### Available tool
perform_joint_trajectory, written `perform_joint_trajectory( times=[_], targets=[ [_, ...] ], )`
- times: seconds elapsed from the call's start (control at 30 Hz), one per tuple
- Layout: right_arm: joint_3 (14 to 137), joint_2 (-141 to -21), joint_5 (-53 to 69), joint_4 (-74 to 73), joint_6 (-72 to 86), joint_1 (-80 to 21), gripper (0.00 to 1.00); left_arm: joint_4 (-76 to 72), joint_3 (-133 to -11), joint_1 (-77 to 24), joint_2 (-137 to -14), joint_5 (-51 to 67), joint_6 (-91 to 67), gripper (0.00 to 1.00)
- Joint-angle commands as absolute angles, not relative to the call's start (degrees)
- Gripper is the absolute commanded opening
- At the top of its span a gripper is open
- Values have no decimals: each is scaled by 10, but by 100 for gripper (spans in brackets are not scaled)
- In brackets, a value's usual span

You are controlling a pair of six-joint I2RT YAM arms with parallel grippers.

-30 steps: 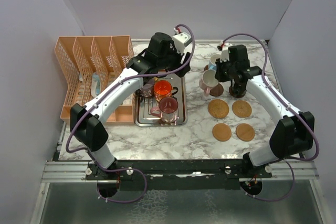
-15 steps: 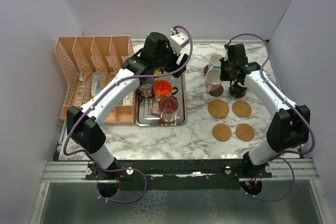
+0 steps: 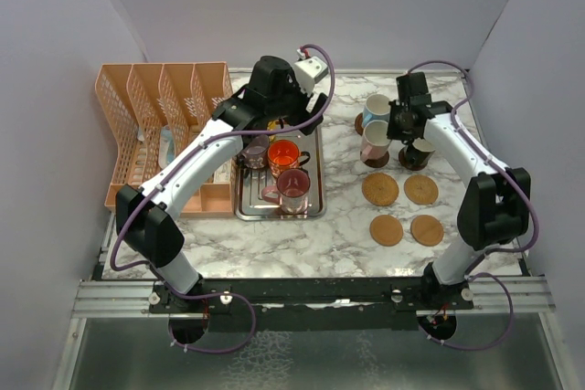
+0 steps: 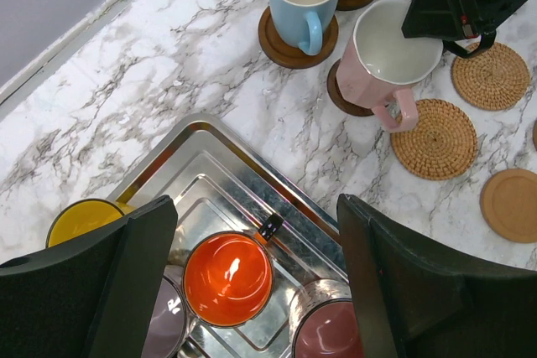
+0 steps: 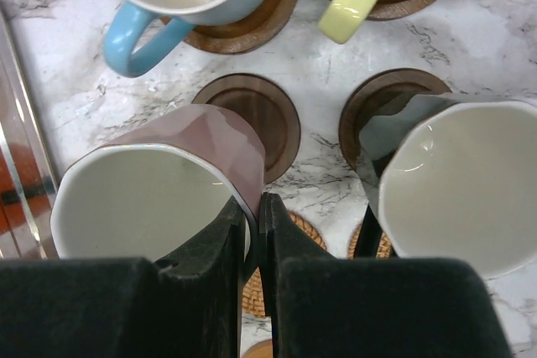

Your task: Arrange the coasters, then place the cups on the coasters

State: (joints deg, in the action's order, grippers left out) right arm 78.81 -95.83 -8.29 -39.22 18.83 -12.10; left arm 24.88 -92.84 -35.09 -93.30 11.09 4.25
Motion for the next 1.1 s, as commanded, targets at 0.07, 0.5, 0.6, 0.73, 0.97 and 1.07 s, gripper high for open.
perform_joint_trajectory(
  times=[0.07,0.5,0.6,0.73,0.97,1.07],
  targets=[
    [815,-970,-66,-381,213,-100,1,234,-924,-348,-915,105,47,81],
    [829,-991,-54,-391,221,-88,1,234,-922,-347,-917,110,47,81],
    [832,-997,-54,-392,218,-87,1,235,-921,-347,-916,111,47,81],
    [841,-1007,-56,-396,210,-87,1,234,-919,-347,-914,113,47,81],
    [845,-1006,-53,-398,198,-83,1,234,-916,-346,-912,116,47,81],
    [846,-1005,-55,-397,191,-82,1,234,-914,-346,-911,117,47,81]
  ],
)
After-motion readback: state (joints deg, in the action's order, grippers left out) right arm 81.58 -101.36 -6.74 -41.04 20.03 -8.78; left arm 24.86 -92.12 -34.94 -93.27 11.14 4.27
